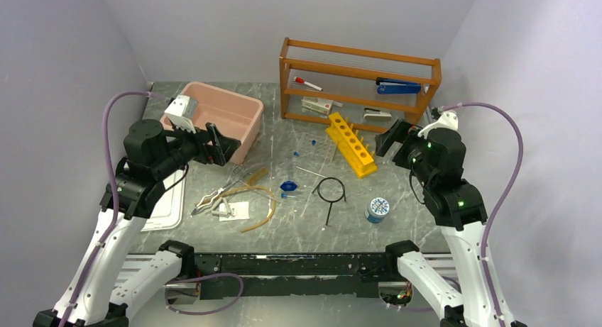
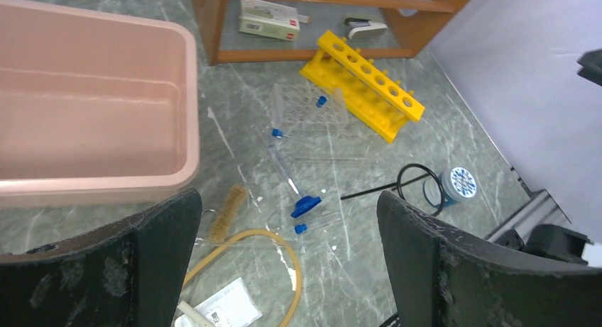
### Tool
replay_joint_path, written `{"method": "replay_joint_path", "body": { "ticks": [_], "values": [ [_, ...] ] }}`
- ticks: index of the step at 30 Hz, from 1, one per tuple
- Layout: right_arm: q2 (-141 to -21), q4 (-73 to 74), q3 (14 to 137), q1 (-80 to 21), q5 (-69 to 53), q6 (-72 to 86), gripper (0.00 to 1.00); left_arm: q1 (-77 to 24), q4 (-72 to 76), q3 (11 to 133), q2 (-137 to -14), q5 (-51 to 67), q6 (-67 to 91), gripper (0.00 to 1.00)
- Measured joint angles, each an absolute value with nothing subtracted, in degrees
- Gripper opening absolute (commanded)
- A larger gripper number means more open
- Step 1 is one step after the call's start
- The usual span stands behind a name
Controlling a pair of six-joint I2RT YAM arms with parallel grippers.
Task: Organize the chemistry lab equipment
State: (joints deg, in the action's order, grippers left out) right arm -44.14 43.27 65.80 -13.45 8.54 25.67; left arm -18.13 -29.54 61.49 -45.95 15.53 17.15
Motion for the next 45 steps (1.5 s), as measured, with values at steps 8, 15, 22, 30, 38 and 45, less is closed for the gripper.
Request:
{"method": "replay_joint_path", "body": {
  "ticks": [8,15,22,30,38,45],
  "values": [
    [-46.22,43.05,64.97,-13.45,6.79,25.69,1.00,-18.17,-26.09,59.42,-46.15,25.32,15.16,0.97],
    [-46.41,41.08,58.81,-13.45,2.50,25.71,0.97,-18.22,-20.40,54.08,-47.35,34.83,15.42,0.97],
    [-47.55,36.23,50.87,-13.45,-2.57,28.18,0.81,-23.99,-14.11,52.07,-51.81,37.26,18.90,0.88],
    [-52.47,30.20,45.41,-13.45,-2.63,30.87,0.73,-49.43,-8.12,52.01,-66.50,24.08,23.51,0.72],
    [-56.73,26.04,43.13,-13.43,1.23,33.36,0.73,-59.40,-9.80,59.09,-81.76,6.02,26.39,0.66],
    [-58.08,22.20,42.52,-13.43,2.87,34.30,0.73,-59.77,-10.96,69.12,-90.85,0.51,24.82,0.52]
  ]
}}
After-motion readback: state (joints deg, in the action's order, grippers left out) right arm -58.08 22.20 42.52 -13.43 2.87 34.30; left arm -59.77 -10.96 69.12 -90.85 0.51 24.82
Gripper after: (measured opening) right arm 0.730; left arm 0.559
